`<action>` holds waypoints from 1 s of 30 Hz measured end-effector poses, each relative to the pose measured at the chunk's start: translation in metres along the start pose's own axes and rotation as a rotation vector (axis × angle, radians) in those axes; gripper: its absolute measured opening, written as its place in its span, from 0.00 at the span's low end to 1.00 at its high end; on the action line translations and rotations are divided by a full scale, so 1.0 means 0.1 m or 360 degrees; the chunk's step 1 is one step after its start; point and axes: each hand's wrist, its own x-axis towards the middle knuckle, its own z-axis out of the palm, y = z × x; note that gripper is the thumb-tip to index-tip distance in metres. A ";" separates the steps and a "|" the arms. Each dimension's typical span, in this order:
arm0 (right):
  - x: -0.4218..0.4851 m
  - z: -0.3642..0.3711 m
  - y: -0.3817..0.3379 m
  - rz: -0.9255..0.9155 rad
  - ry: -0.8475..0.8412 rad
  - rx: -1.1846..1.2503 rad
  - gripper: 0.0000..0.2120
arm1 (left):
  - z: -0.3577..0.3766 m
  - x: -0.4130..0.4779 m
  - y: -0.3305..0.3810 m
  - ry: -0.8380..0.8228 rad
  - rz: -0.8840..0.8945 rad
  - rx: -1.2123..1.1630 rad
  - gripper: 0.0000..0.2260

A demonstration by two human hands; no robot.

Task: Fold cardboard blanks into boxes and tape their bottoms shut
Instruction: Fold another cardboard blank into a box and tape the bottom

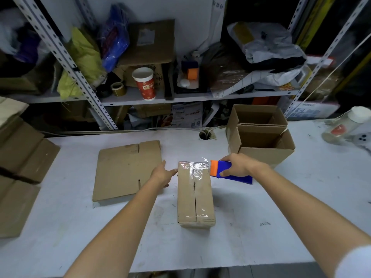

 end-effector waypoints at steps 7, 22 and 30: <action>-0.01 0.06 -0.25 0.0004 0.0216 -0.0409 0.26 | 0.21 -0.28 -0.08 -0.0245 0.0326 -0.0107 0.15; 0.06 1.16 0.35 0.0318 0.0124 0.0208 0.28 | 0.24 -0.31 -0.04 -0.0119 0.0276 -0.0087 0.09; -0.20 1.09 0.30 0.0317 0.0475 0.0286 0.16 | 0.20 -0.38 -0.04 -0.0075 0.0255 -0.0179 0.08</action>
